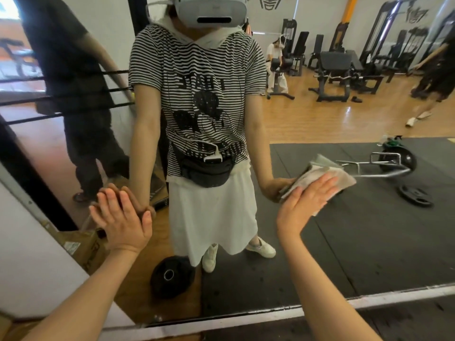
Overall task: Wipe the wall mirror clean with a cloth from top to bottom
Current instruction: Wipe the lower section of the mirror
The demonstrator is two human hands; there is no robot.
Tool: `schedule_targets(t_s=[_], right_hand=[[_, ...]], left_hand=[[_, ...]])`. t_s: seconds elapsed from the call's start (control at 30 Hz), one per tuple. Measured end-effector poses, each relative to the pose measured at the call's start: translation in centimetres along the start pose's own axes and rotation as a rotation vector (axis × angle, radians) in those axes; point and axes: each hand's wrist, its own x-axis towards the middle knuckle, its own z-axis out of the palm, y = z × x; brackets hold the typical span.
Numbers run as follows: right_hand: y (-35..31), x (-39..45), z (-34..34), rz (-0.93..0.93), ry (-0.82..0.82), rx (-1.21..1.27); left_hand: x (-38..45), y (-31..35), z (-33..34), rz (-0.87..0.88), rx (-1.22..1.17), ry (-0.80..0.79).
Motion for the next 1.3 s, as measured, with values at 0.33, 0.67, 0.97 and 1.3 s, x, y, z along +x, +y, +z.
schedule_targets(t_s=[0.33, 0.67, 0.97, 1.3], right_hand=[[0.4, -6.1, 1.7, -0.618, -0.322, -0.260], [3.1, -0.9, -2.0, -0.064, -0.240, -0.132], [-3.2, -10.2, 3.3, -0.557, -0.351, -0.240], [2.9, -4.1, -0.7, -0.393, -0.229, -0.330]], left_hand=[[0.1, -0.1, -0.3, 0.024, 0.002, 0.000], [-0.2, 0.0, -0.2, -0.008, -0.032, -0.026], [-0.1, -0.1, -0.2, 0.011, -0.021, -0.032], [-0.1, -0.1, -0.8, 0.016, 0.034, -0.049]])
